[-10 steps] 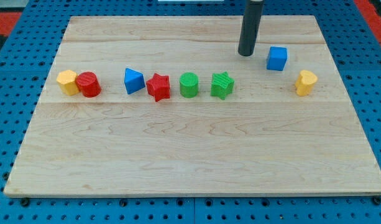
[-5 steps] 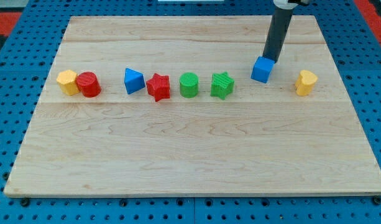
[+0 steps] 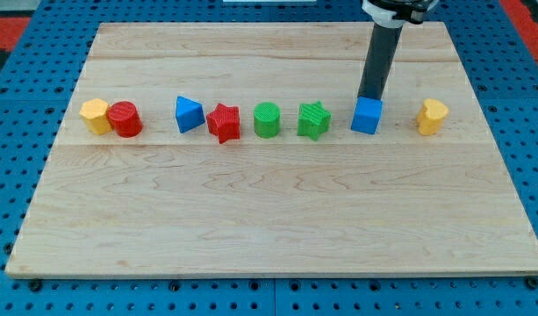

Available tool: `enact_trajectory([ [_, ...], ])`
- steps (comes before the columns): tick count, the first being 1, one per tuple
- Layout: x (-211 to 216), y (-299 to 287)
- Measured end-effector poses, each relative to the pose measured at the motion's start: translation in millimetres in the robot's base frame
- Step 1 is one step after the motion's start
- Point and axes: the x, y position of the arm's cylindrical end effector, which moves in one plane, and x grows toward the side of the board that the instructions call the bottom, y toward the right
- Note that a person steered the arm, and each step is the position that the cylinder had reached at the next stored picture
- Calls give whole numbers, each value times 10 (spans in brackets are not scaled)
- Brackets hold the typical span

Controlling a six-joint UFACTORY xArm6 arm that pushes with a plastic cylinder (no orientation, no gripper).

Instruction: Make a horizontal line using all blocks

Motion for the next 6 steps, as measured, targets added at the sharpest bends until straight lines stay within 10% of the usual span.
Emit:
enact_trajectory([
  [6,80,0],
])
